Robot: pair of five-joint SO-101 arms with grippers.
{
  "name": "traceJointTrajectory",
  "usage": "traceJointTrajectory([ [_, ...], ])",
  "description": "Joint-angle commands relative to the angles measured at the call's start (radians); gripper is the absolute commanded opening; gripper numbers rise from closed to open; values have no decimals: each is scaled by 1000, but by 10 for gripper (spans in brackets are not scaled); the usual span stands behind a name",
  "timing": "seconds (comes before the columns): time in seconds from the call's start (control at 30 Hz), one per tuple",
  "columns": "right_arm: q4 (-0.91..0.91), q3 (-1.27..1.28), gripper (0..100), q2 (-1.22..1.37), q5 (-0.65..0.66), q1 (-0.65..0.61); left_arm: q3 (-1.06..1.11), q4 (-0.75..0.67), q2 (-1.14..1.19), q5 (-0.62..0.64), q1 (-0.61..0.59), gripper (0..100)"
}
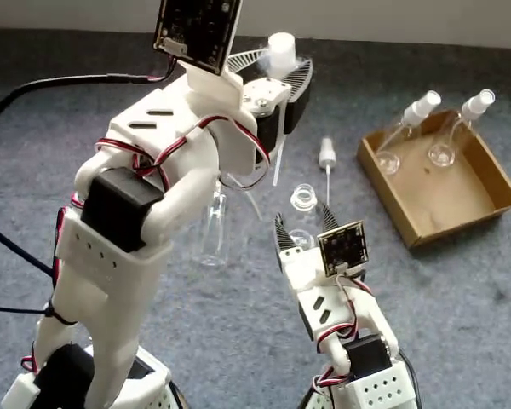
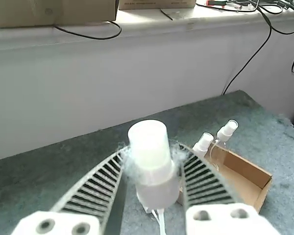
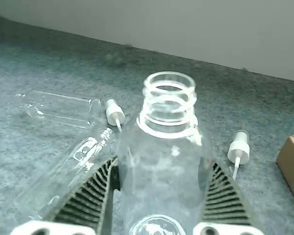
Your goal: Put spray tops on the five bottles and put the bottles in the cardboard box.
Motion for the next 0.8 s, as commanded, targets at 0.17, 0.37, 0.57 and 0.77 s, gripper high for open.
traceJointTrajectory([
  [0.17, -4, 124, 135, -21, -8, -12, 552, -503, -309, 6, 58, 4],
  [0.37, -4, 124, 135, -21, -2, -7, 848, -847, -410, 8, 67, 5],
  [0.57, -4, 124, 135, -21, -2, -7, 894, -875, -421, 9, 73, 5],
  [0.77, -2, 122, 135, -21, 0, -5, 871, -812, -423, 8, 110, 5],
])
